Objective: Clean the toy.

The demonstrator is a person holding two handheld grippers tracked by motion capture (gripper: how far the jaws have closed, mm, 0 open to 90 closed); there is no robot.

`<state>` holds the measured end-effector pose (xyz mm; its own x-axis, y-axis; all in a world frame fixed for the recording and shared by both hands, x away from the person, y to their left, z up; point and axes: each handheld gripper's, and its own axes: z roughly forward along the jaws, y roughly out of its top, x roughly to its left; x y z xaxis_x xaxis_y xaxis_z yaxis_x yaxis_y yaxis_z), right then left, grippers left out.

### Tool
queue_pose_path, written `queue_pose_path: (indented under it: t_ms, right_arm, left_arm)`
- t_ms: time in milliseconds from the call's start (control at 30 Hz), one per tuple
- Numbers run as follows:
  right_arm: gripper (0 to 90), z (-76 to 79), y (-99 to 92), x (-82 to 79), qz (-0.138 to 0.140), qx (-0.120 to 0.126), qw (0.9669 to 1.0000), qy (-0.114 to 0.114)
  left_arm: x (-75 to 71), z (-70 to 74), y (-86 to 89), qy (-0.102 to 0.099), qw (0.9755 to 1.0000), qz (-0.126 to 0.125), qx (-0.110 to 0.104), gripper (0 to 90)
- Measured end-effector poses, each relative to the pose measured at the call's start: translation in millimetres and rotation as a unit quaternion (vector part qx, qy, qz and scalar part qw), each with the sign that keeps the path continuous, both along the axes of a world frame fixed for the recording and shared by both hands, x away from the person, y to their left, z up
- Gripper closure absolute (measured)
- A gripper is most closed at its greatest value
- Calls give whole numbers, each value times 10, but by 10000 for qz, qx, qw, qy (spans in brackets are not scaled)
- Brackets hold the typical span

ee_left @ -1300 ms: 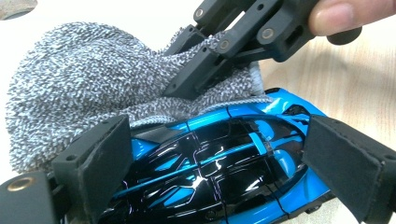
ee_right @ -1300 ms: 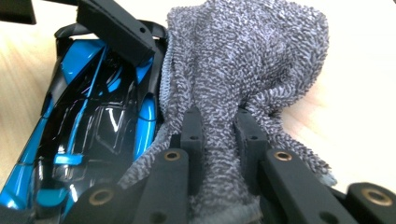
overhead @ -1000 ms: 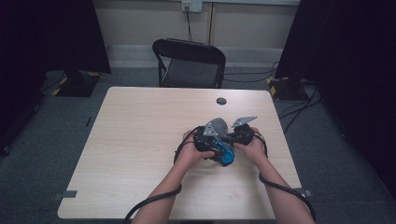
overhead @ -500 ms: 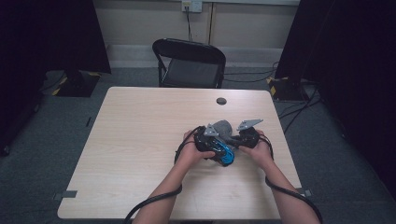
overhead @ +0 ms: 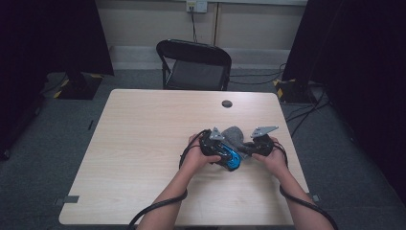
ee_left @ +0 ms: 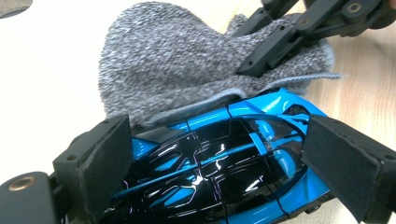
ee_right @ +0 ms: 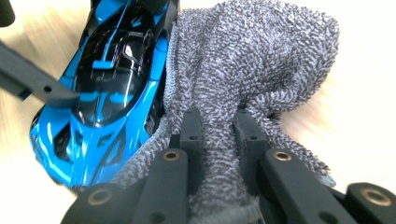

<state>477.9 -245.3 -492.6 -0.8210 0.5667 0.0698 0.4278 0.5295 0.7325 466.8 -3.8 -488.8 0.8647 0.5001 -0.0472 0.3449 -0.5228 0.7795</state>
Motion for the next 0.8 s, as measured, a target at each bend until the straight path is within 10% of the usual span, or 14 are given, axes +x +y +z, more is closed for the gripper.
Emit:
queue_pose_path:
  t_ms: [800]
  right_arm:
    - [767,-20,-282,-267,-7,149,9999,22]
  left_arm:
    - [2,9,-5,34,10000,23,46,82]
